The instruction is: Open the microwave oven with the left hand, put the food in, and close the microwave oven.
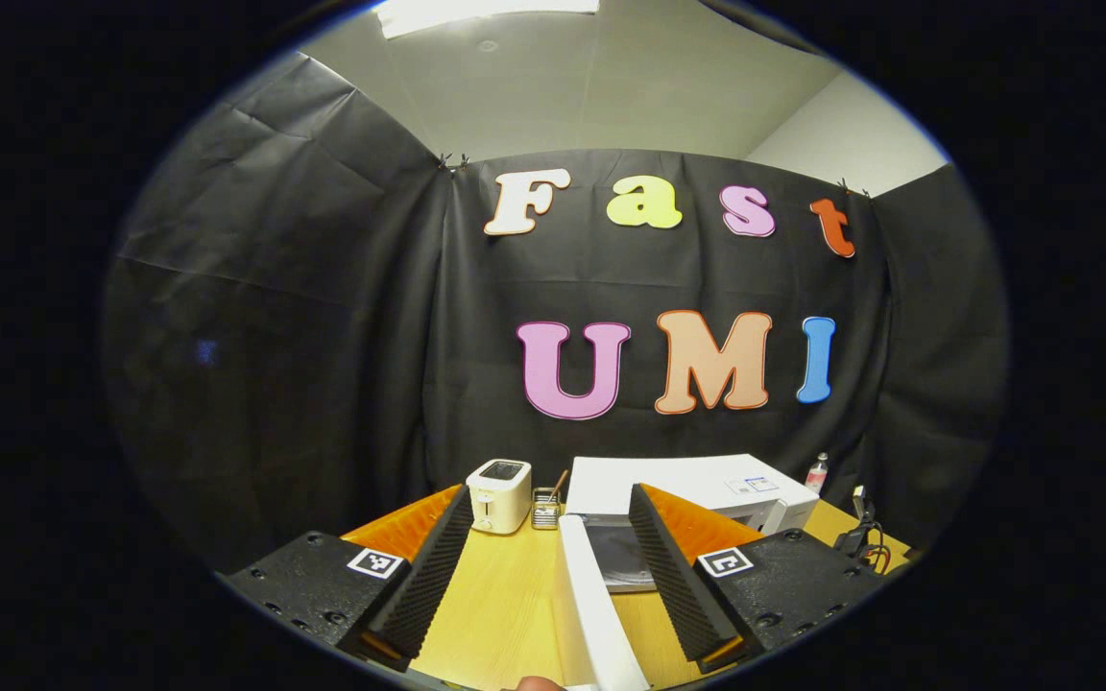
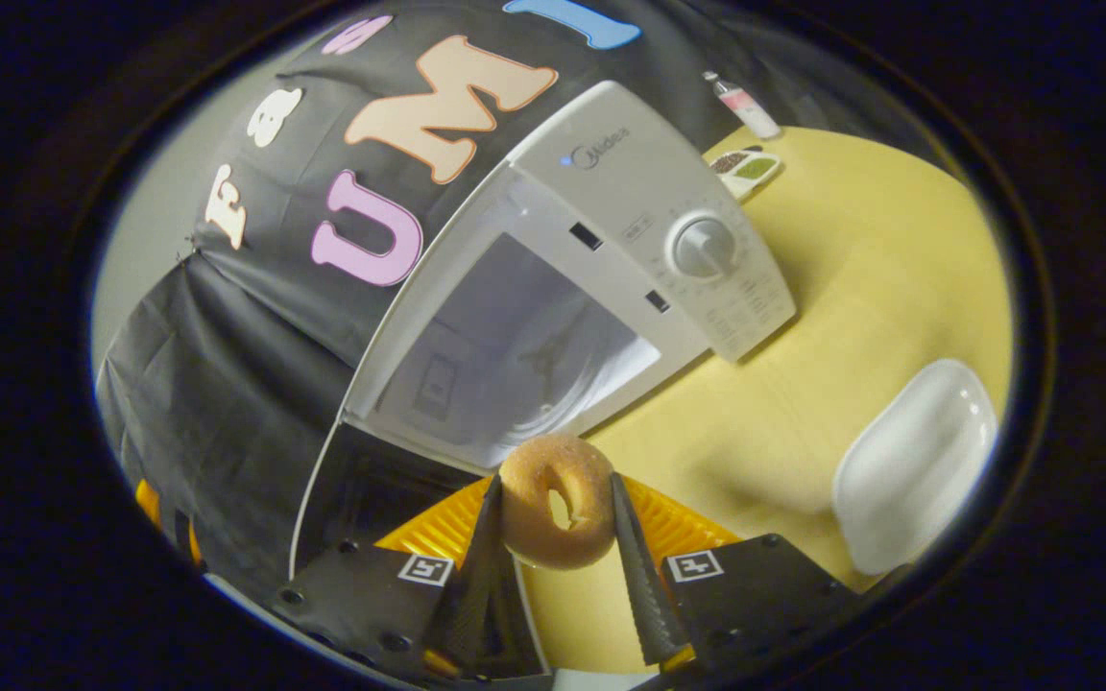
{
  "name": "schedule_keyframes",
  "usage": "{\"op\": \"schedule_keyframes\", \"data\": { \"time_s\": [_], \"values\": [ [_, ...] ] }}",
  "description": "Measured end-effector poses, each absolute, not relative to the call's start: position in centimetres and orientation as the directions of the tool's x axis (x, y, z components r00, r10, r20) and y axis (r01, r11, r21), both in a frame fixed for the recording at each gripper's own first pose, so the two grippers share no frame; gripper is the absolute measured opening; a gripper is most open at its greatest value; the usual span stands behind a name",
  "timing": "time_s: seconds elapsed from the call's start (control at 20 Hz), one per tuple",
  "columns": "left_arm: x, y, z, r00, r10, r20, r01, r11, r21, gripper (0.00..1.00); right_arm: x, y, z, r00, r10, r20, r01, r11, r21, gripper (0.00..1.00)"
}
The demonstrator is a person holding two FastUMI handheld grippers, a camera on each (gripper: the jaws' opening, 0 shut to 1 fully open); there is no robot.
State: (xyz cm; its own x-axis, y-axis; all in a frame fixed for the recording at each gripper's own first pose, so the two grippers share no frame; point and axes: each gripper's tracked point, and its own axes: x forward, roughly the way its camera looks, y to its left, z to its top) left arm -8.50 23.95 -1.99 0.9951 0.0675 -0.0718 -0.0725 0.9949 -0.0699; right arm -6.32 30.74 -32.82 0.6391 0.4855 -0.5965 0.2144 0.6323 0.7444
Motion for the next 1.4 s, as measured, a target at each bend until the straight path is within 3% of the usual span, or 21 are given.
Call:
{"op": "schedule_keyframes", "data": {
  "time_s": [0.5, 0.6, 0.65, 0.7, 0.85, 0.9, 1.0, 1.4],
  "values": [
    [-9.2, 24.8, -2.7, 0.989, 0.1, -0.105, -0.109, 0.991, -0.075, 0.96, 0.8, 36.6, -35.0, 0.728, 0.421, -0.541, 0.368, 0.426, 0.827, 0.66],
    [-9.1, 24.2, -3.2, 0.989, 0.086, -0.119, -0.096, 0.991, -0.088, 0.95, 2.1, 37.2, -35.6, 0.753, 0.392, -0.528, 0.383, 0.391, 0.837, 0.59],
    [-9.1, 24.0, -3.5, 0.988, 0.079, -0.132, -0.091, 0.992, -0.086, 0.95, 2.8, 37.6, -35.8, 0.766, 0.384, -0.516, 0.379, 0.378, 0.845, 0.65],
    [-9.0, 24.2, -3.7, 0.986, 0.082, -0.142, -0.094, 0.993, -0.076, 0.96, 3.6, 37.9, -35.6, 0.788, 0.377, -0.486, 0.359, 0.358, 0.862, 0.65],
    [-8.6, 24.1, -3.3, 0.987, 0.087, -0.134, -0.099, 0.991, -0.085, 0.95, 5.7, 38.6, -36.5, 0.822, 0.336, -0.46, 0.341, 0.357, 0.87, 0.58],
    [-8.6, 23.9, -3.5, 0.987, 0.084, -0.14, -0.098, 0.991, -0.094, 0.95, 6.1, 38.7, -37.0, 0.827, 0.321, -0.462, 0.347, 0.354, 0.868, 0.65],
    [-8.4, 23.4, -4.0, 0.986, 0.068, -0.15, -0.086, 0.99, -0.111, 0.96, 7.1, 38.4, -38.0, 0.842, 0.273, -0.465, 0.355, 0.368, 0.859, 0.58],
    [-8.8, 23.7, -5.1, 0.98, 0.067, -0.188, -0.088, 0.99, -0.109, 0.96, 10.3, 38.5, -39.5, 0.877, 0.183, -0.444, 0.355, 0.376, 0.856, 0.62]
  ]
}}
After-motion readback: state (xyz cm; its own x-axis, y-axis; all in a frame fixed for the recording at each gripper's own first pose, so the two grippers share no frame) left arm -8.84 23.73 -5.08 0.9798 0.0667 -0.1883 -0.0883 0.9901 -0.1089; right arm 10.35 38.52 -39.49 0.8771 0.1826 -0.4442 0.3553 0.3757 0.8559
